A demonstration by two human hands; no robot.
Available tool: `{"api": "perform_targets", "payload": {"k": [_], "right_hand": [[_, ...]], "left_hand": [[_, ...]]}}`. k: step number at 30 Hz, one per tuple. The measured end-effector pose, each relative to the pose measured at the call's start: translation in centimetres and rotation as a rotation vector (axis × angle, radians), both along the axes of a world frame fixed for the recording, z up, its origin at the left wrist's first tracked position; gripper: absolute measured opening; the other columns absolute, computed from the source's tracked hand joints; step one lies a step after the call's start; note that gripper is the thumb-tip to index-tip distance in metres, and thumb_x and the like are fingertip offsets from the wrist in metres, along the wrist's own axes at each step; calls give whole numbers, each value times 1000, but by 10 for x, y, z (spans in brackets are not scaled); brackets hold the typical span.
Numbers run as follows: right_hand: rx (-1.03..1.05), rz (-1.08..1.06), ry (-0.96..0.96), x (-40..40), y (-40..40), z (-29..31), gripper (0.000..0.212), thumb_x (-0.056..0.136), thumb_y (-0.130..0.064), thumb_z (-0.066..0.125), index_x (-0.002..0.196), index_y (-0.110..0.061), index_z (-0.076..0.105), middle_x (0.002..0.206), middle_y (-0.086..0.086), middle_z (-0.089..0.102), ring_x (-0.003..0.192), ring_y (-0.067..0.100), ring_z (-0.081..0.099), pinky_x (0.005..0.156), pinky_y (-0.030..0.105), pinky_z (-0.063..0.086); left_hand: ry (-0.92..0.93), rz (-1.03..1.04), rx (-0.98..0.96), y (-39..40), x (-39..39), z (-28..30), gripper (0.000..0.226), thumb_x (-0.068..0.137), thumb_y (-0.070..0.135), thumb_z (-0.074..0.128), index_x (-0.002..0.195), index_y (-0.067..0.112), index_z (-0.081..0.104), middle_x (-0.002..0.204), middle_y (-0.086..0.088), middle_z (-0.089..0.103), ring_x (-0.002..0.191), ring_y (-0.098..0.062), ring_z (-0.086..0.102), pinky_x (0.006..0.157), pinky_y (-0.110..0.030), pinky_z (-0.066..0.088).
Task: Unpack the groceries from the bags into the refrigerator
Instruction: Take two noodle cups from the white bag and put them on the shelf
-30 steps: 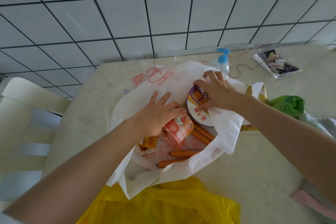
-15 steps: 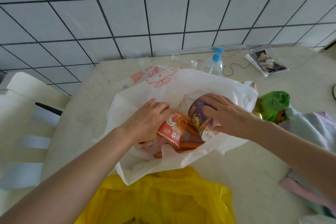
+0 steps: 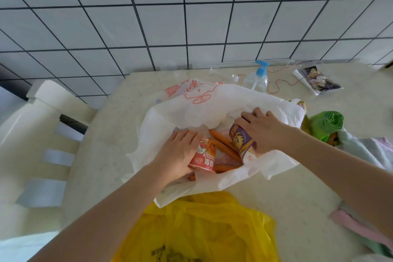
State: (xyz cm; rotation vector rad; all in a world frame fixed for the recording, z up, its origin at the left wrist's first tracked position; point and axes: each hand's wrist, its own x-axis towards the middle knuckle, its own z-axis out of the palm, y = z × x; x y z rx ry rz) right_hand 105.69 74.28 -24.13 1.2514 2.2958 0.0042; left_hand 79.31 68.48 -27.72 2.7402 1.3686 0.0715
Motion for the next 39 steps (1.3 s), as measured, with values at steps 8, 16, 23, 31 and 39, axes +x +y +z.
{"api": "perform_targets", "payload": {"k": [8, 16, 23, 31, 39], "right_hand": [[129, 99, 202, -3, -36, 9, 97, 52, -40, 74, 139, -22, 36, 124, 11, 43, 115, 31, 45, 87, 41, 49], [279, -488, 908, -25, -122, 71, 103, 53, -61, 78, 139, -27, 32, 124, 2, 34, 108, 15, 40, 84, 28, 43], [143, -1052, 1580, -43, -210, 87, 70, 58, -35, 87, 116, -31, 49, 112, 12, 57, 94, 28, 61, 78, 50, 56], [-45, -1467, 1831, -78, -320, 74, 63, 68, -21, 83, 121, -21, 50, 107, 13, 67, 85, 26, 72, 67, 41, 59], [-473, -1739, 1976, -91, -417, 64, 17, 80, -28, 69, 93, -16, 70, 80, 7, 74, 69, 21, 70, 82, 46, 54]], "left_hand": [[-96, 80, 42, -23, -11, 16, 94, 53, 59, 84, 126, 14, 45, 120, -8, 63, 108, -29, 62, 95, -40, 50], [-504, 640, -101, -84, -33, 73, 96, 61, 50, 85, 138, 22, 35, 130, 2, 46, 119, -17, 46, 97, -34, 44], [-1117, 957, -343, -161, -60, 95, 87, 49, 36, 94, 123, 23, 50, 115, 3, 62, 99, -14, 63, 77, -31, 56], [-1309, 1134, -478, -256, -79, 99, 71, 59, 27, 90, 120, 22, 53, 108, 5, 63, 88, -8, 64, 67, -25, 51], [-1576, 1321, -925, -352, -87, 88, 48, 70, 29, 80, 113, 17, 64, 105, -5, 73, 102, -24, 67, 83, -36, 53]]}}
